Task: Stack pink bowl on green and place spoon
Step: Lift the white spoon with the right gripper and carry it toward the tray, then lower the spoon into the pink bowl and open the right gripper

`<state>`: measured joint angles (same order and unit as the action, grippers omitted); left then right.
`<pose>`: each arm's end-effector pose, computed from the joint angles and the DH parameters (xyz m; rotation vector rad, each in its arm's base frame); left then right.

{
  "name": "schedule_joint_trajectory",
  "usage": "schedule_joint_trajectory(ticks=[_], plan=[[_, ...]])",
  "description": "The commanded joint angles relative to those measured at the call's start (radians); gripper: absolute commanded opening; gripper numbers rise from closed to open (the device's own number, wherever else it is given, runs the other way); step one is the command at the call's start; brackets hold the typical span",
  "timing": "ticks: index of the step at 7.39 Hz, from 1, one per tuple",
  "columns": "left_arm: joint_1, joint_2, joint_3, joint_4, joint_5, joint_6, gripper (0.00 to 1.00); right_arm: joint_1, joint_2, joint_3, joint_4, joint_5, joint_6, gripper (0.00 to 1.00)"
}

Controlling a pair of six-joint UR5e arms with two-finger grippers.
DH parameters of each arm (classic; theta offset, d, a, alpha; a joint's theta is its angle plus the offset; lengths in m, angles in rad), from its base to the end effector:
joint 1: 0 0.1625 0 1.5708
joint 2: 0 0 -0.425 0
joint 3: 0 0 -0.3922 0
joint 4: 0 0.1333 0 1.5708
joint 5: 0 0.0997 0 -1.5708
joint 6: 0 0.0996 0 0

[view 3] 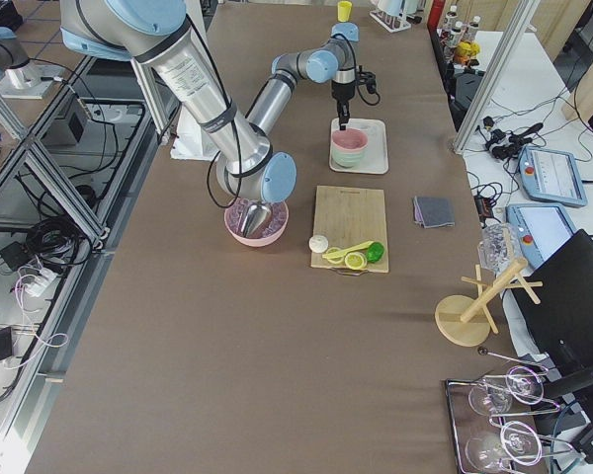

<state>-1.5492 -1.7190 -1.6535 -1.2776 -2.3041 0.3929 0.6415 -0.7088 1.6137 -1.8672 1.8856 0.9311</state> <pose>-0.0550 -0.5408 0.5731 0.0773 0.7359 0.3727 -0.5002 -0.5015 0.1514 0.1161 -0.6660 -0.0940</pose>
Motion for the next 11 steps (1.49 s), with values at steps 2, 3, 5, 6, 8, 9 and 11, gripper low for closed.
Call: schedule_joint_trajectory(ticks=[2, 3, 5, 6, 8, 9, 11], plan=[[0.0, 0.004, 0.0, 0.0, 0.0, -0.002, 0.98, -0.026, -0.014, -0.023, 0.005, -0.01, -0.005, 0.29], [0.001, 0.002, 0.0, 0.0, 0.0, -0.003, 0.98, -0.029, -0.032, -0.018, 0.022, -0.01, -0.008, 0.49], [0.001, 0.002, 0.0, 0.0, 0.0, -0.005, 0.98, -0.029, -0.037, -0.014, 0.033, -0.011, -0.008, 0.99], [0.0, 0.004, 0.001, 0.0, 0.002, -0.005, 0.98, -0.022, -0.035, -0.014, 0.033, -0.01, -0.006, 0.99], [-0.031, 0.066, 0.001, -0.002, 0.002, -0.031, 0.98, 0.071, -0.056, -0.012, 0.034, 0.019, -0.009, 0.99], [-0.035, 0.076, 0.0, -0.002, -0.005, -0.107, 0.98, 0.143, -0.082, -0.009, 0.039, 0.086, -0.02, 0.99], [-0.038, 0.094, -0.031, -0.044, -0.003, -0.24, 0.98, 0.257, -0.183, 0.049, 0.049, 0.176, -0.139, 0.99]])
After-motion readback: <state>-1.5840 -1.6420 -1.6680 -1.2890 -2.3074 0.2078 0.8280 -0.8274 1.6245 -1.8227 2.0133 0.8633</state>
